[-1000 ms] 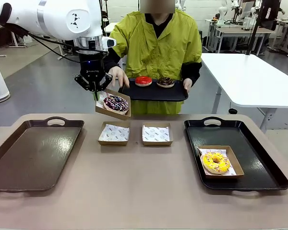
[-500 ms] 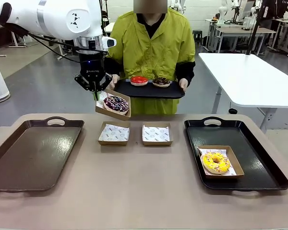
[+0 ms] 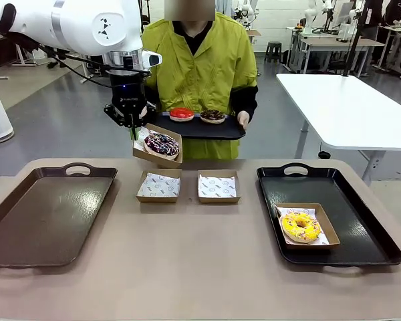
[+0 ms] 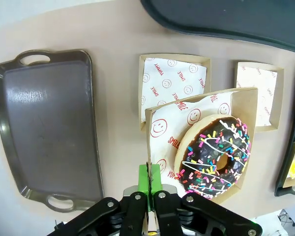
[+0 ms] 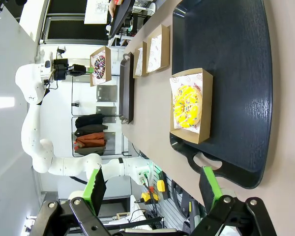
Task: Individually package the donuts and arrange them on the tray.
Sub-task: Place the picked Paper togo box on the Handle tray while simultaneously picking up another Paper togo box from the table with the other hand.
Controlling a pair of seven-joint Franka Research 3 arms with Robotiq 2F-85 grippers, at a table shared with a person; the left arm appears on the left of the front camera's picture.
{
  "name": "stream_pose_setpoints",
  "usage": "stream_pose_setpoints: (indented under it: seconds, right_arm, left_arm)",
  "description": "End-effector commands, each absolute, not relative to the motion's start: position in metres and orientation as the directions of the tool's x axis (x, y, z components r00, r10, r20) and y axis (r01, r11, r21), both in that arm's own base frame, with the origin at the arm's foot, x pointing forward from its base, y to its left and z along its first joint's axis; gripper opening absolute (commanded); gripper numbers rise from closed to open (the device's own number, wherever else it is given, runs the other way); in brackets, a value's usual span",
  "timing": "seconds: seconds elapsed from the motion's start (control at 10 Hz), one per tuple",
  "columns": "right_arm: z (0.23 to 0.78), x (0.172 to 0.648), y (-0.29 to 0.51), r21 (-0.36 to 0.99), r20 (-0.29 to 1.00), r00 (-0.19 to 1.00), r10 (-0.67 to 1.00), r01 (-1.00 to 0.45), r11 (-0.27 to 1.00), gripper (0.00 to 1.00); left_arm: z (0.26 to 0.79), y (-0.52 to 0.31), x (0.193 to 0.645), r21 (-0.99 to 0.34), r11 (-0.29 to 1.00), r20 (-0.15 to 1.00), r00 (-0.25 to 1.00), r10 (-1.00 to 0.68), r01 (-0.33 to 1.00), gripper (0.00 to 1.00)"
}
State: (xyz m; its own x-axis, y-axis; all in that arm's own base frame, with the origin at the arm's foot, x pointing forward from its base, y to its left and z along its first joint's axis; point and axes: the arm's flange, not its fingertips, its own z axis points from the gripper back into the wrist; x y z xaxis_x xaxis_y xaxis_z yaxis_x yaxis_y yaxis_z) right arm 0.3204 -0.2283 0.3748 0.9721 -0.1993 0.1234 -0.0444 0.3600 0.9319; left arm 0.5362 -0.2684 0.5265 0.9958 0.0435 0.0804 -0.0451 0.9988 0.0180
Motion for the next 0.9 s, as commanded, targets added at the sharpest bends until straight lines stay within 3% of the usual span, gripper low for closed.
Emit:
stream_pose_setpoints:
  seconds: [0.0, 0.2, 0.3, 0.8]
  right_arm:
    - [0.375, 0.320, -0.229, 0.934, 0.117, 0.972, -0.201, -0.040, 0.354, 1.00]
    - [0.375, 0.320, -0.228, 0.932, 0.123, 0.972, -0.199, -0.044, 0.360, 1.00]
    - [0.385, 0.337, -0.216, 0.901, 0.130, 0.974, -0.187, -0.037, 0.431, 1.00]
    - [0.458, 0.462, -0.127, 0.788, 0.046, 0.981, -0.186, 0.079, 0.610, 1.00]
  left_arm:
    - [0.527, -0.265, 0.530, 0.020, 0.998, 0.080, 0.995, 0.052, -0.054, 0.00]
    - [0.526, -0.268, 0.536, 0.018, 0.999, 0.080, 0.996, 0.043, -0.045, 0.01]
    - [0.527, -0.254, 0.528, -0.065, 0.998, 0.068, 0.998, -0.001, 0.006, 0.01]
    - [0.526, -0.156, 0.469, -0.077, 0.987, 0.024, 0.990, -0.141, 0.142, 0.01]
